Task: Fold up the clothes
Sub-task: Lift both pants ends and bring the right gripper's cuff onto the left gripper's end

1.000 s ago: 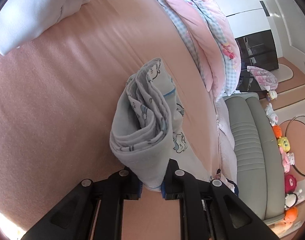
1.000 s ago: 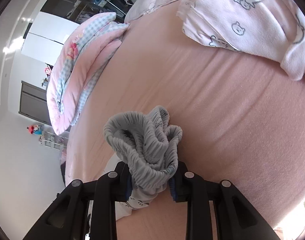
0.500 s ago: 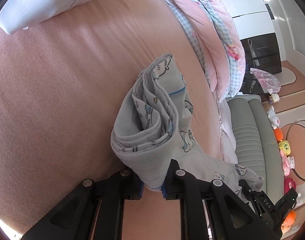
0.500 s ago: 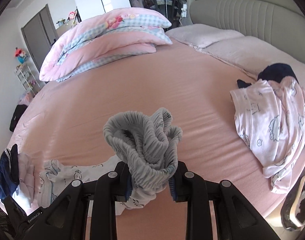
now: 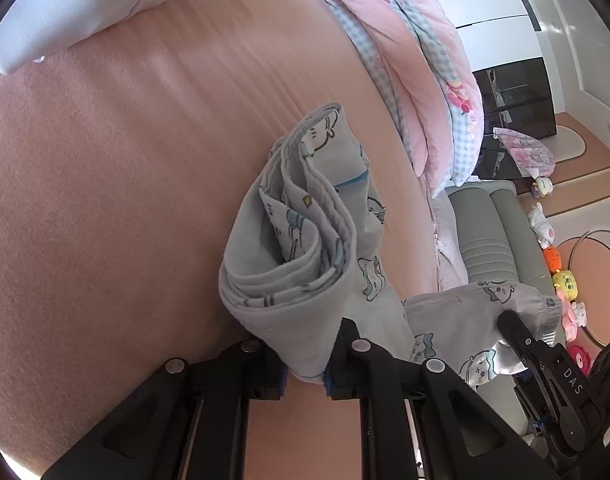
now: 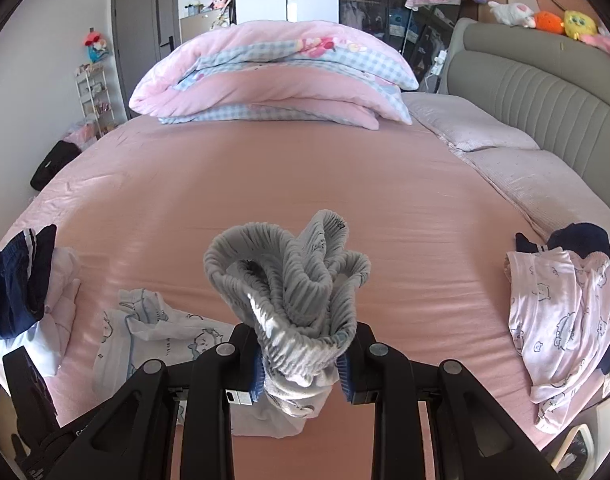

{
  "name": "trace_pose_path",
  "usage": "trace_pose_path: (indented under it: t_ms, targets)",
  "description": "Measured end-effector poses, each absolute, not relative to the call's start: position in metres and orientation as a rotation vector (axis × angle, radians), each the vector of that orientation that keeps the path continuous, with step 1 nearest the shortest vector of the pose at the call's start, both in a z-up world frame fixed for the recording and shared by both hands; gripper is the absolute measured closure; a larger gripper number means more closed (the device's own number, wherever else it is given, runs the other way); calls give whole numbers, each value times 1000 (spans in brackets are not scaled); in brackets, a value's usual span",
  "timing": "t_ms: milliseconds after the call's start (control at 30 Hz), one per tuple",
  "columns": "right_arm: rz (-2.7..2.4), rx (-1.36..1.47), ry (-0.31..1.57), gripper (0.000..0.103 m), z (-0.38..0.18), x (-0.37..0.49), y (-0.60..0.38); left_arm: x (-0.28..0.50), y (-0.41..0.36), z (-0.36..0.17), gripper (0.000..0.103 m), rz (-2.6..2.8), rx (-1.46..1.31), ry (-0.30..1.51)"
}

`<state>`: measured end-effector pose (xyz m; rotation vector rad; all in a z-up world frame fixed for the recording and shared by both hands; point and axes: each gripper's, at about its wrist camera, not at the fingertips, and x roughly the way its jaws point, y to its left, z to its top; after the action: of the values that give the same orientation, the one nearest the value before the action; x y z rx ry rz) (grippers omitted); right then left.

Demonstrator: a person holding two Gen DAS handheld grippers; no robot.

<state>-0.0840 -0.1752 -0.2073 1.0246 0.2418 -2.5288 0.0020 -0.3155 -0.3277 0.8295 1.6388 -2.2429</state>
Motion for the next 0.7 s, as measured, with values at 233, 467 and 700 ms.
trace_pose_path:
  t_ms: [233,467,700]
  targets:
    - [-2417,1026,330,76,-214,-72,-220,1,-316,-329,91,-2253,836,1660]
    - [-2317,1105,294,76,-226,-70,-239,2,-317,-329,91,-2256,831,1681]
    - [-2154,1195,284,76,-244,-72,-263,3,-319,-334,91,-2252,806,1752]
